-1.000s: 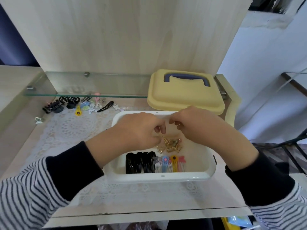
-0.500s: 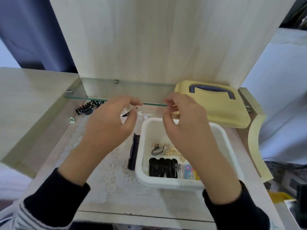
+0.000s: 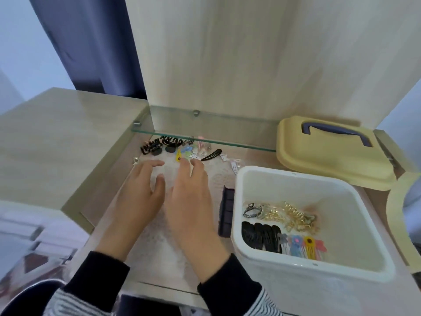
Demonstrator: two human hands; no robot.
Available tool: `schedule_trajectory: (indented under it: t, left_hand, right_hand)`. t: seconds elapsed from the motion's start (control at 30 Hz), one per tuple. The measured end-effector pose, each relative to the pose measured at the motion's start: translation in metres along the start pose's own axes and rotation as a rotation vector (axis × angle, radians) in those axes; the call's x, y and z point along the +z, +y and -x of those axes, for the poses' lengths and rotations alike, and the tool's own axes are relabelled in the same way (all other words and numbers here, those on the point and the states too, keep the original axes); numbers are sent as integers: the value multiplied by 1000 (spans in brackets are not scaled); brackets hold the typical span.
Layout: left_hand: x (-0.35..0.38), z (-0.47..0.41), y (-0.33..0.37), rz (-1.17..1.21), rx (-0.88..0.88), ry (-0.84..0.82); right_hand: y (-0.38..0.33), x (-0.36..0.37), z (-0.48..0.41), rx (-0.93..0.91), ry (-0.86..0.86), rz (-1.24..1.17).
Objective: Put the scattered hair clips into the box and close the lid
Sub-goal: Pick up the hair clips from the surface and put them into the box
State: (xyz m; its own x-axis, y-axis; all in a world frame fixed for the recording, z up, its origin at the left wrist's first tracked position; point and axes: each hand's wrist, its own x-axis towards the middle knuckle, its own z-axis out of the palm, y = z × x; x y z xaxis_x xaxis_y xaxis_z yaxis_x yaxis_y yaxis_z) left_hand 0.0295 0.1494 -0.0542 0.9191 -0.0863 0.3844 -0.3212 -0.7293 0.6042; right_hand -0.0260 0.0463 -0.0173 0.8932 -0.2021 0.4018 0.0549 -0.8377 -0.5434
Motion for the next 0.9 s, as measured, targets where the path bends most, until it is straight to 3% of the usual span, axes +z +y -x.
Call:
schedule_trajectory:
  t: [0.13,0.4,0.63,0.9]
  left_hand:
    - [12,-1,-15,-112,-39,-54]
    - [30,-28,-34,-328,-82,-89]
    - [39,-57,-35,-249,-23,-12]
    - [47,-67,-33,-332,-12,86]
  right_hand:
    - [17,39,-1,87,-40,241]
    - [35,77,-29,178,-52,348]
    - [45,89,-45,166,5,340]
    - [35,94,-65,144,155,206]
